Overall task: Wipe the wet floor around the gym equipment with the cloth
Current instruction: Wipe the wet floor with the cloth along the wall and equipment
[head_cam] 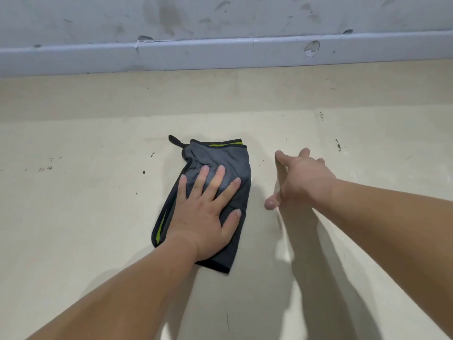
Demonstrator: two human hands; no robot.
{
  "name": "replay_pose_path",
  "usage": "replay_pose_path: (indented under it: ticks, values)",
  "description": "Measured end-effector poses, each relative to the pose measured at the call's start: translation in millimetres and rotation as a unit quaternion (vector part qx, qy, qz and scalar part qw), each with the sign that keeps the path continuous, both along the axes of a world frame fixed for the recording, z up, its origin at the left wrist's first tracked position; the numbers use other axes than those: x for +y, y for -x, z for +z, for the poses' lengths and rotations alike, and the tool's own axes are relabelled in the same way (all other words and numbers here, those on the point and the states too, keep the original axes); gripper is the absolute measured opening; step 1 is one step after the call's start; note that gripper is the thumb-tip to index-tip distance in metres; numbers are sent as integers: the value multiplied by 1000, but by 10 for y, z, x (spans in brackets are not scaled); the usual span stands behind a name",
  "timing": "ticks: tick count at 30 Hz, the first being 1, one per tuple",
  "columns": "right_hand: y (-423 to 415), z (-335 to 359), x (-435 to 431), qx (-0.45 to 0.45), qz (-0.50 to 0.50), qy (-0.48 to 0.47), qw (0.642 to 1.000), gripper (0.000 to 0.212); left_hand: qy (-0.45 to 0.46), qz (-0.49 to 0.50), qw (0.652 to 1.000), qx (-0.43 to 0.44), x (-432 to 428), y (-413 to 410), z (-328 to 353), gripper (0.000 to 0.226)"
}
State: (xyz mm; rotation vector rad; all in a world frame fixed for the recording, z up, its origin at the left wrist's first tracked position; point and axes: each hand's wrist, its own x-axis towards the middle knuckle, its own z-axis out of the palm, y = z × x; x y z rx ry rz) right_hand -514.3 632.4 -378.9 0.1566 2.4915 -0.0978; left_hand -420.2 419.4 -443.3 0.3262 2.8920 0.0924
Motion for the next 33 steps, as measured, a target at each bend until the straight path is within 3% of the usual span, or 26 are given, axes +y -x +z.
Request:
replay_pose_path:
  ticks: [4,9,15,19,22,24,33]
  values:
    - [22,-79,-17,4,-3,-1,1000,134,-16,2,1000,11,-166,392,-36,69]
    - [58,-98,-32,-19,-34,5,999,136,-16,78,997,24,-222,984,-66,66]
    - [63,-61,-55,-29,-48,19,998,140,-4,111,994,-7,-16,987,-54,64]
    - [52,-33,-69,-21,-38,16,999,140,-7,-36,999,-10,382,748,-23,64]
    - [55,-31,-67,-23,-37,8,999,143,-34,-161,986,-11,172,920,-12,65]
    - [63,-35,-80,-30,-41,5,999,144,-41,-186,981,-20,-81,1112,-1,68]
    - [94,-84,-47,-9,-49,19,999,138,-30,95,994,-34,-214,2132,16,64]
